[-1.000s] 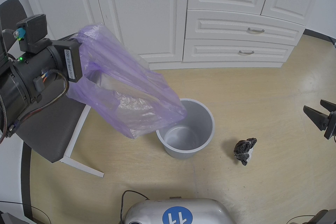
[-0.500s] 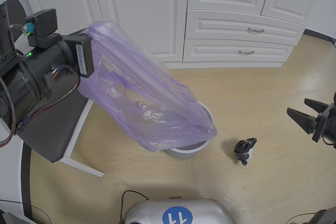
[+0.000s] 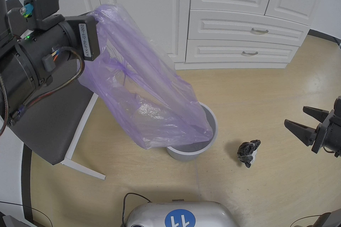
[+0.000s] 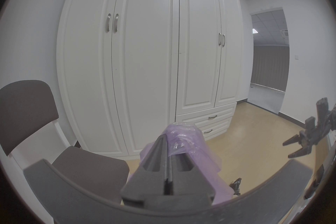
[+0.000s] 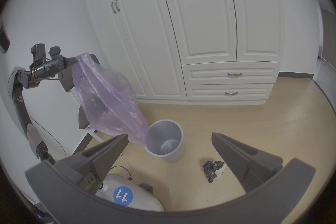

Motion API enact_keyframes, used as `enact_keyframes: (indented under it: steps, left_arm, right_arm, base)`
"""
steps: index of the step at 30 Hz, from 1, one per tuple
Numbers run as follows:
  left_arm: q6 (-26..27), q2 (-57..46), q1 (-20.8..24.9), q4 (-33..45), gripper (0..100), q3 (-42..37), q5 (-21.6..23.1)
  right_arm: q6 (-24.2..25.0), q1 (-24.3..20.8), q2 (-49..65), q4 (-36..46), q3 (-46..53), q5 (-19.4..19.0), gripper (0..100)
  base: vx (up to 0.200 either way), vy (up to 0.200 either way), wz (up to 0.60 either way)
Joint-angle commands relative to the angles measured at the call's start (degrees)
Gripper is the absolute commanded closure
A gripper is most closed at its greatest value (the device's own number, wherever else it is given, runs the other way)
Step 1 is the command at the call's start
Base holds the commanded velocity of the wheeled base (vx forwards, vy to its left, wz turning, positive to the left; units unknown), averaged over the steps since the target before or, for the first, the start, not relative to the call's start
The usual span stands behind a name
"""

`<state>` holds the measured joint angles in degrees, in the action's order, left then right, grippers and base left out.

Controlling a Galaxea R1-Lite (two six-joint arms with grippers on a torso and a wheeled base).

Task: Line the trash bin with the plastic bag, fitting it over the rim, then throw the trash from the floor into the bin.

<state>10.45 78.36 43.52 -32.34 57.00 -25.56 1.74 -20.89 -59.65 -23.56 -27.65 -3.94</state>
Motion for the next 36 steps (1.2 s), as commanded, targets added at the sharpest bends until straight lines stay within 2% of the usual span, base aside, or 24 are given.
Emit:
enact_keyframes:
  steps: [1, 6, 11, 13, 17, 22, 28, 31, 34, 36]
  left_arm:
    - [-0.2, 0.8, 0.8, -0.1, 100, 1.2, 0.0]
    - [-0.3, 2.5, 0.7, -0.1, 100, 1.9, -0.1]
    - [-0.8, 2.5, 0.7, -1.3, 100, 2.1, -0.1]
    - [-0.8, 2.5, 0.7, -1.8, 100, 2.3, -0.2]
    - [-0.7, 2.3, 0.4, -1.5, 100, 3.6, -0.3]
    - [-0.6, 2.3, 0.2, -1.6, 100, 3.3, -0.3]
    - [-0.6, 2.3, -0.2, -1.9, 100, 3.1, -0.4]
    - [-0.8, 1.9, -0.5, -1.8, 100, 2.3, -0.4]
    - [-0.8, 1.4, -1.3, -2.0, 100, 1.5, -0.4]
    - [-0.8, 0.9, -1.9, -2.3, 100, 0.7, -0.4]
  right_arm:
    - [-0.1, -3.5, -1.6, -0.1, 1.4, 0.0, 0]
    - [-0.3, -9.2, -4.5, -0.2, 3.1, 1.3, 0]
    - [0.5, -15.8, -12.5, -1.7, 3.0, 8.3, 0]
    - [1.2, -16.9, -14.7, -3.6, 2.9, 9.3, 0]
    - [-1.5, -21.9, -25.2, -16.5, 3.7, 12.6, 0]
    - [-1.7, -22.2, -28.3, -25.7, 4.2, 13.4, 0]
    - [-3.3, -21.6, -27.5, -26.3, 3.4, 13.7, 0]
    - [-4.6, -21.1, -28.2, -25.9, -0.8, 13.8, 0]
    - [-4.8, -21.1, -28.4, -25.5, -2.8, 14.7, 0]
    - [-4.4, -21.1, -28.4, -23.9, -3.1, 16.7, 0]
  base:
    - [0.000, 0.000, 0.00]
    - [0.000, 0.000, 0.00]
    - [0.000, 0.000, 0.00]
    - [0.000, 0.000, 0.00]
    - [0.000, 0.000, 0.00]
    - [0.000, 0.000, 0.00]
    - [0.000, 0.000, 0.00]
    - [0.000, 0.000, 0.00]
    - [0.000, 0.000, 0.00]
    - [0.000, 0.000, 0.00]
